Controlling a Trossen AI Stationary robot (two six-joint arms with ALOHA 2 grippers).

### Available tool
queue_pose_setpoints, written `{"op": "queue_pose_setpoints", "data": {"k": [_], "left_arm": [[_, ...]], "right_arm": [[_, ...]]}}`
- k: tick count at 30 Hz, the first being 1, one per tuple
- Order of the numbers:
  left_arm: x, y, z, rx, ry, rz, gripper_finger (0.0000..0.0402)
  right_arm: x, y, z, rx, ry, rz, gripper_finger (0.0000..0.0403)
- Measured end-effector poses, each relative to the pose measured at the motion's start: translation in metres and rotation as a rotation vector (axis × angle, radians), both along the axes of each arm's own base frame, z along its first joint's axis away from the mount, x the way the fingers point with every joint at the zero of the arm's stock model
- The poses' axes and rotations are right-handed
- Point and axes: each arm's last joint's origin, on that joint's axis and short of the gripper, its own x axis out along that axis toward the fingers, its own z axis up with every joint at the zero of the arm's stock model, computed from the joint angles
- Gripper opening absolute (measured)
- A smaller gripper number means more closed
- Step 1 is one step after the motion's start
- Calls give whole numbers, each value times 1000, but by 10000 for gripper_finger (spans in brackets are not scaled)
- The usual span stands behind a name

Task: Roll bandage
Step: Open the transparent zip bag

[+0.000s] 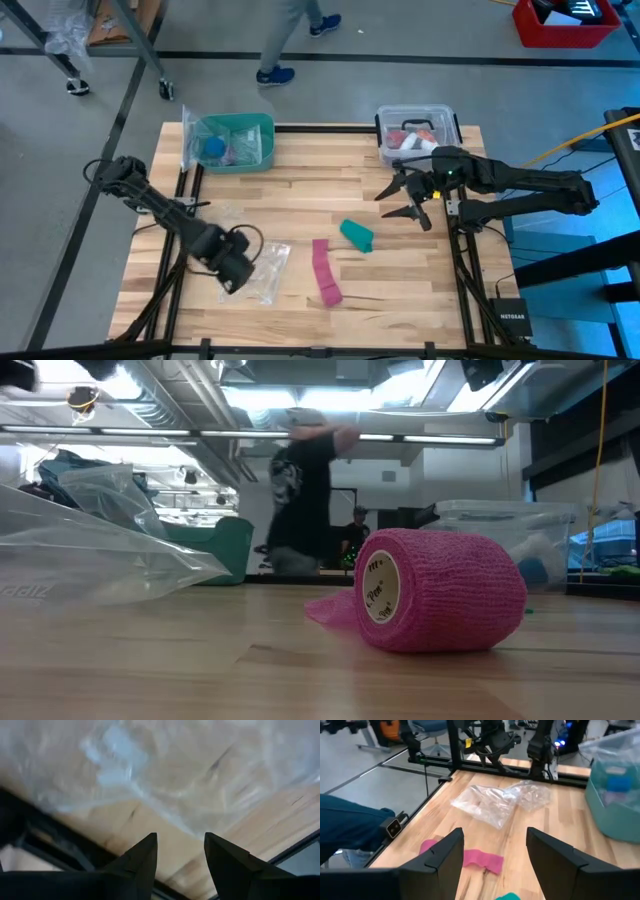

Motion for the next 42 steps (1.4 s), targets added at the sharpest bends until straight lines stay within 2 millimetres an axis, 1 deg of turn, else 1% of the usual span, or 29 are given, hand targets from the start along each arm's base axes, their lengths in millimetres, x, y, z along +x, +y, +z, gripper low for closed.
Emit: {"op": "queue_pose_setpoints", "data": {"k": [4, 6, 9, 12, 14, 15, 17, 20, 22, 24, 25, 27, 28, 33, 38, 42], "left_arm": [[-28, -13, 8, 67, 20, 82, 155], [-44, -15, 16, 123, -27, 140, 155], [-69, -11, 30, 224, -193, 230, 155], [-91, 5, 36, 335, -421, 304, 155], [-101, 19, 31, 388, -566, 336, 155], [-105, 26, 25, 399, -610, 342, 155], [-113, 38, 9, 383, -619, 368, 155], [-122, 47, -23, 247, -545, 462, 155], [-124, 45, -40, 89, -527, 527, 155], [-123, 38, -48, -104, -542, 562, 155], [-122, 36, -51, -157, -553, 556, 155], [-116, 26, -51, -318, -594, 572, 155], [-115, 24, -52, -361, -609, 579, 155], [-112, 18, -63, -377, -564, 619, 155], [-113, 15, -82, -340, -419, 699, 155], [-109, 14, -92, -278, -391, 722, 155]], "right_arm": [[-1, 0, 1, -39, -26, 23, 217], [-2, 1, 3, -42, -36, 24, 217], [-2, 0, 2, -42, -35, 24, 217], [-2, 0, 3, -43, -39, 24, 217], [-2, 0, 3, -43, -39, 23, 217], [-2, 0, 3, -44, -38, 19, 217], [-2, 0, 3, -45, -38, 17, 217], [-2, 0, 2, -43, -34, 17, 217], [-2, 0, 2, -40, -31, 16, 217], [-2, 0, 2, -40, -31, 15, 217], [-2, 0, 2, -40, -30, 15, 217], [-2, 0, 3, -41, -35, 15, 217], [-2, 0, 3, -42, -36, 15, 217], [-2, 0, 3, -48, -36, 7, 217], [-2, 0, 2, -47, -31, 7, 217], [-2, 0, 2, -47, -31, 7, 217]]}}
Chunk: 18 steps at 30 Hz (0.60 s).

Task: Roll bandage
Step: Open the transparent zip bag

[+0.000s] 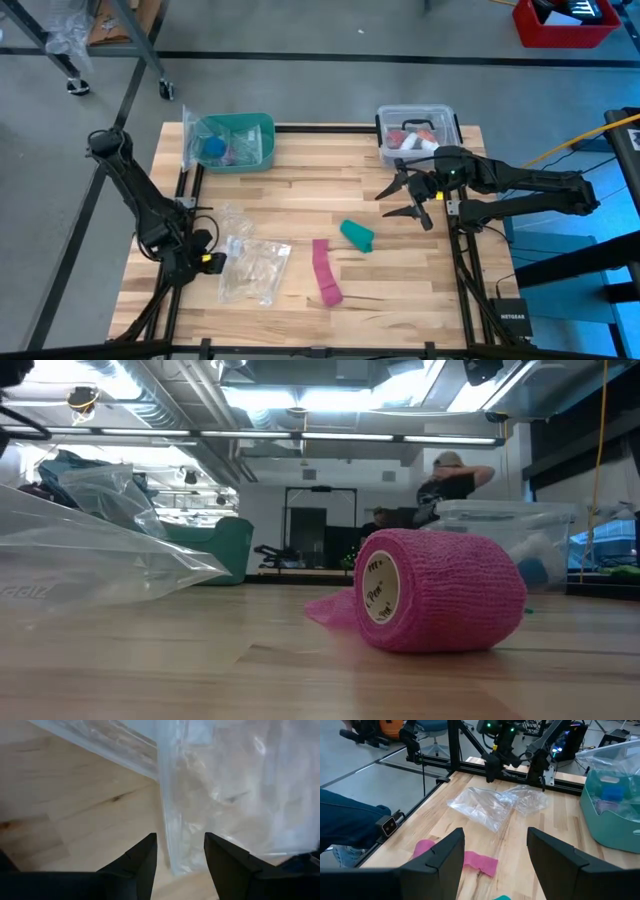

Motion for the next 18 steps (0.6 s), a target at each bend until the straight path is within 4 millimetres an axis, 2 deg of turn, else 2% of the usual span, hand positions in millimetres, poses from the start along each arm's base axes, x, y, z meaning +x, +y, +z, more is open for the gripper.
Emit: {"op": "queue_pose_setpoints", "data": {"k": [8, 18], "left_arm": [[10, -2, -17, 101, 68, 34, 155], [23, -7, -27, 107, 66, 41, 155]], "right_arm": [[0, 0, 0, 0, -1, 0, 217], [0, 0, 0, 0, -1, 0, 217]]}}
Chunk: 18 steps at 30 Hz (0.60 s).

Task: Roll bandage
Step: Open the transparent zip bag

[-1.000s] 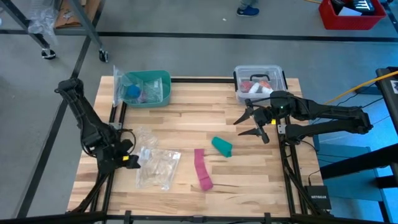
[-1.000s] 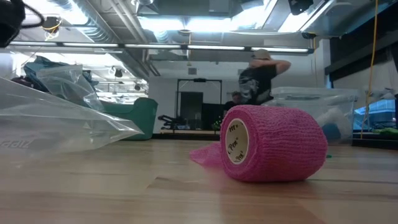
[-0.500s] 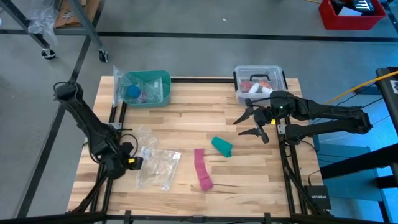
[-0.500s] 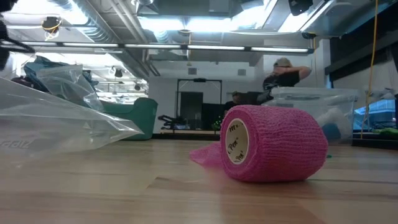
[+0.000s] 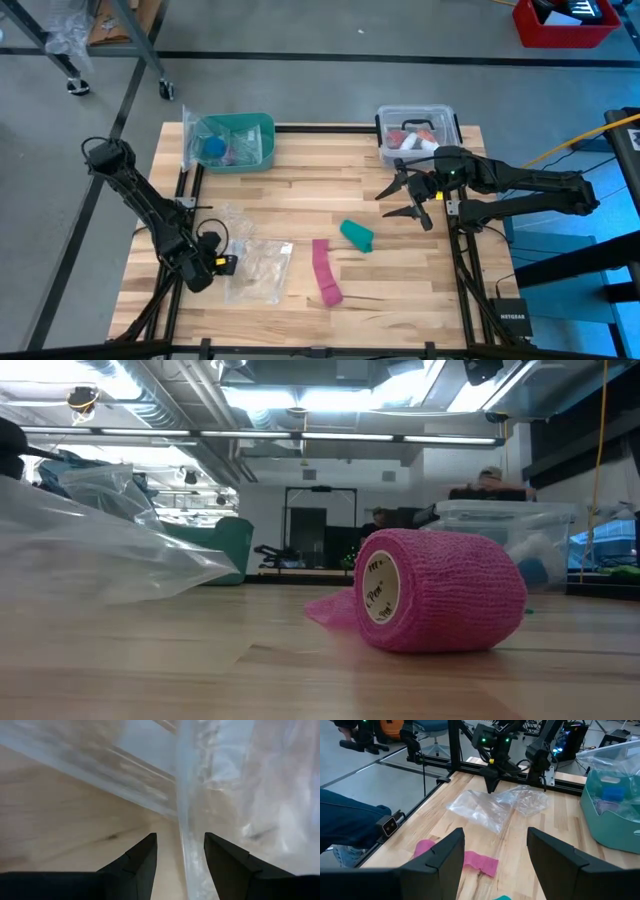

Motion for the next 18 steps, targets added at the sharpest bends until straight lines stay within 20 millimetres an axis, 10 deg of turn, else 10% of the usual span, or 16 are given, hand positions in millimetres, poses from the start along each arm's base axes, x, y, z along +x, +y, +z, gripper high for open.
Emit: {"op": "queue_pose_setpoints", "data": {"k": [18], "left_arm": [[19, -16, -5, -75, -146, 27, 155]], "right_arm": [[0, 0, 0, -1, -1, 0, 217]]}}
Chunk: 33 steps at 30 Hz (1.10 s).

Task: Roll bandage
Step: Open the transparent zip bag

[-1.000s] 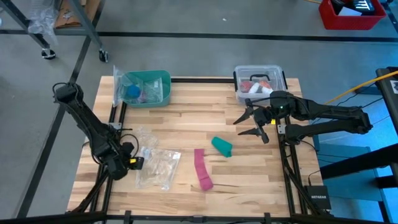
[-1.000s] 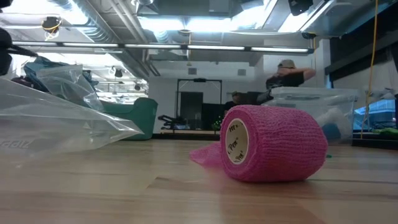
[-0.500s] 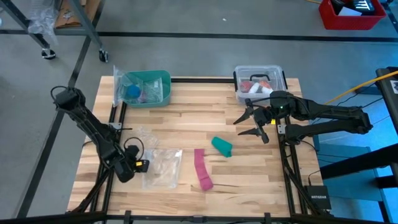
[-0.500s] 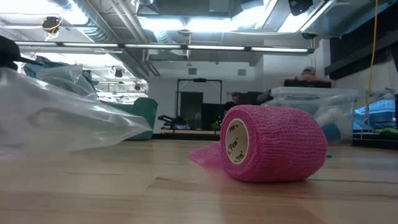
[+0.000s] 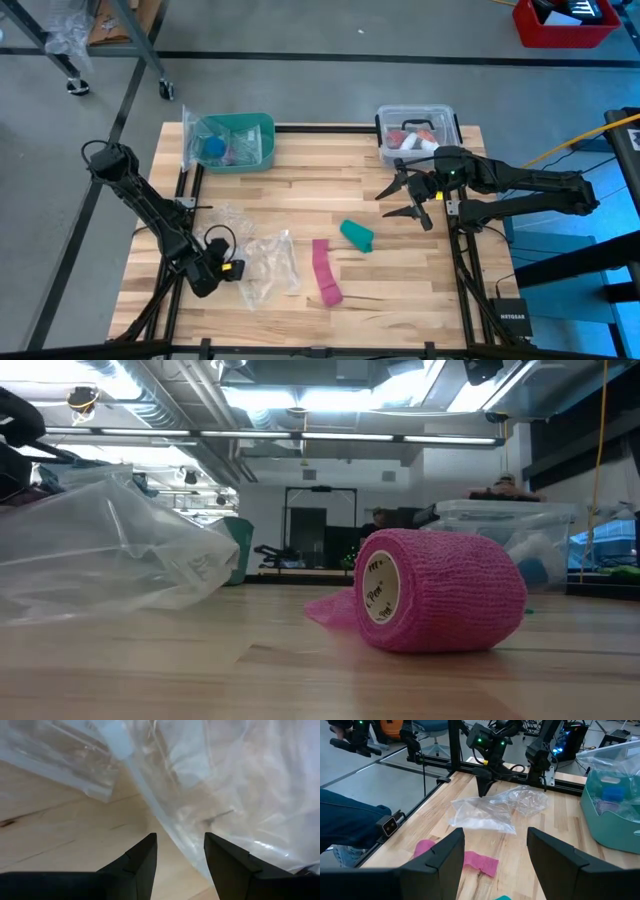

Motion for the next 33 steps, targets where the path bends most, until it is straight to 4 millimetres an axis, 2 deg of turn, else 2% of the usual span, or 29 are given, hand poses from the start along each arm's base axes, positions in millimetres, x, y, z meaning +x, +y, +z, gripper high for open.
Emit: {"op": "queue_pose_setpoints", "data": {"k": [11, 18, 22, 28, 33], "left_arm": [[4, 5, 0, 37, -30, 62, 155], [14, 9, -11, 91, -7, 73, 150], [20, 7, -16, 96, -25, 64, 115], [22, 5, -16, 89, -47, 46, 18], [24, 5, -13, 136, -100, 55, 5]], "right_arm": [[0, 0, 0, 0, 0, 0, 217], [0, 0, 0, 0, 1, 0, 217], [0, 0, 0, 0, 1, 0, 217], [0, 0, 0, 0, 0, 0, 217], [0, 0, 0, 0, -1, 0, 217]]}}
